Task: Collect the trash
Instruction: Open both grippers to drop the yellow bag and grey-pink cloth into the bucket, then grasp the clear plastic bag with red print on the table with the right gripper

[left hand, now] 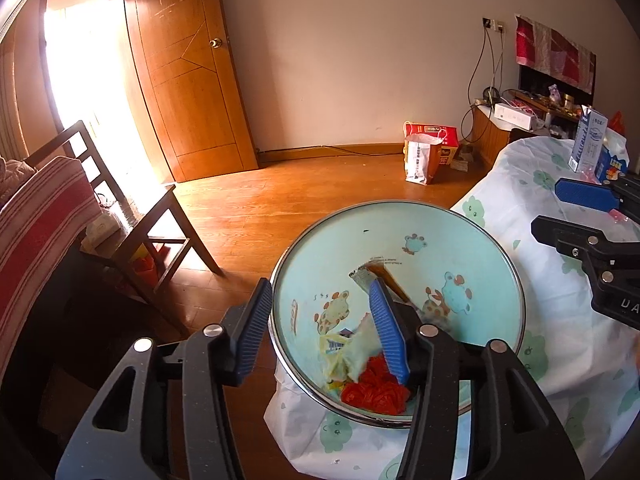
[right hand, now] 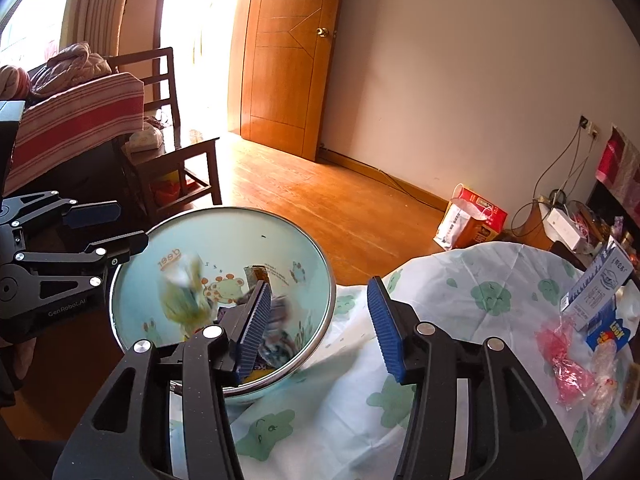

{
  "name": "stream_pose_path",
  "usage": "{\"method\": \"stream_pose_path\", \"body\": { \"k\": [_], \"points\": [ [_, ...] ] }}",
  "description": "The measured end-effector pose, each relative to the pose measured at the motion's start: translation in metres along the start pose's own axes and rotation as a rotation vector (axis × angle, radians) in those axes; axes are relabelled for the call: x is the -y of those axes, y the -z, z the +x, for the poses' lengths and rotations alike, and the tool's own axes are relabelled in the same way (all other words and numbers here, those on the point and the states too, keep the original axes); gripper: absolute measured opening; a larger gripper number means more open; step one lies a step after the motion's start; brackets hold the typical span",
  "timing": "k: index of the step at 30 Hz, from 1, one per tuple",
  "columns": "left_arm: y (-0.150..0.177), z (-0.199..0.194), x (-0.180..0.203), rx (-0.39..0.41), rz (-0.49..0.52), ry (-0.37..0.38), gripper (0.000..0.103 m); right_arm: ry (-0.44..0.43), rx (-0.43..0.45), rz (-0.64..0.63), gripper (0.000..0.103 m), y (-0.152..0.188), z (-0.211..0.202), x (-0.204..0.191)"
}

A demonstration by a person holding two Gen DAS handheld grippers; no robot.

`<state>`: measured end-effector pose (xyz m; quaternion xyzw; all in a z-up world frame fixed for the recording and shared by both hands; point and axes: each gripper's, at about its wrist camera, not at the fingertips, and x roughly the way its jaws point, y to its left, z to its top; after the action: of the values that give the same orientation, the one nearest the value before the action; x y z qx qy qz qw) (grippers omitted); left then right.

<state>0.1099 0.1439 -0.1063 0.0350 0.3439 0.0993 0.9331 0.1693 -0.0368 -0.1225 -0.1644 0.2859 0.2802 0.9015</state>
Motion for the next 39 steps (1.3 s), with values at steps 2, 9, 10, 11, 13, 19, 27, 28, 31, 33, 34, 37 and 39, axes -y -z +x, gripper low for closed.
{"method": "stream_pose_path", "body": {
  "k": [2, 9, 10, 11, 13, 19, 27, 28, 31, 33, 34, 37, 39],
  "points": [
    [0.001, 0.001, 0.001, -0.001, -0.001, -0.006, 0.061, 0.004, 0.002, 0.005, 0.052, 0.001, -0.001, 0.001],
    [0.003, 0.002, 0.006, -0.002, -0.003, -0.018, 0.082, 0.034, 0.009, 0.012, 0.06, 0.012, -0.01, 0.009],
    [0.004, 0.003, 0.008, -0.007, 0.0, -0.013, 0.082, 0.042, 0.01, 0.013, 0.06, 0.014, -0.013, 0.013],
    [0.005, 0.004, 0.011, -0.01, 0.004, -0.008, 0.082, 0.051, 0.011, 0.013, 0.061, 0.017, -0.015, 0.016],
    [0.005, 0.006, 0.016, -0.014, 0.012, -0.004, 0.084, 0.082, 0.012, 0.022, 0.061, 0.024, -0.024, 0.029],
    [0.0, 0.01, 0.046, -0.019, 0.041, 0.021, 0.089, 0.238, -0.005, 0.104, 0.061, 0.056, -0.055, 0.098],
    [-0.023, 0.022, 0.106, -0.002, 0.1, 0.069, 0.093, 0.527, -0.085, 0.31, 0.061, 0.102, -0.091, 0.227],
    [-0.026, 0.025, 0.114, -0.003, 0.112, 0.063, 0.093, 0.54, -0.095, 0.335, 0.061, 0.107, -0.091, 0.242],
    [-0.036, 0.031, 0.134, -0.012, 0.127, 0.074, 0.093, 0.53, -0.133, 0.378, 0.061, 0.117, -0.084, 0.271],
    [-0.043, 0.033, 0.145, -0.007, 0.13, 0.076, 0.093, 0.511, -0.146, 0.395, 0.061, 0.12, -0.081, 0.284],
    [-0.046, 0.033, 0.152, -0.001, 0.139, 0.068, 0.093, 0.509, -0.15, 0.401, 0.063, 0.122, -0.08, 0.292],
    [-0.055, 0.033, 0.168, 0.006, 0.149, 0.063, 0.094, 0.484, -0.207, 0.39, 0.066, 0.127, -0.067, 0.301],
    [-0.062, 0.033, 0.18, 0.002, 0.145, 0.073, 0.096, 0.461, -0.233, 0.397, 0.065, 0.132, -0.06, 0.306]
  ]
}}
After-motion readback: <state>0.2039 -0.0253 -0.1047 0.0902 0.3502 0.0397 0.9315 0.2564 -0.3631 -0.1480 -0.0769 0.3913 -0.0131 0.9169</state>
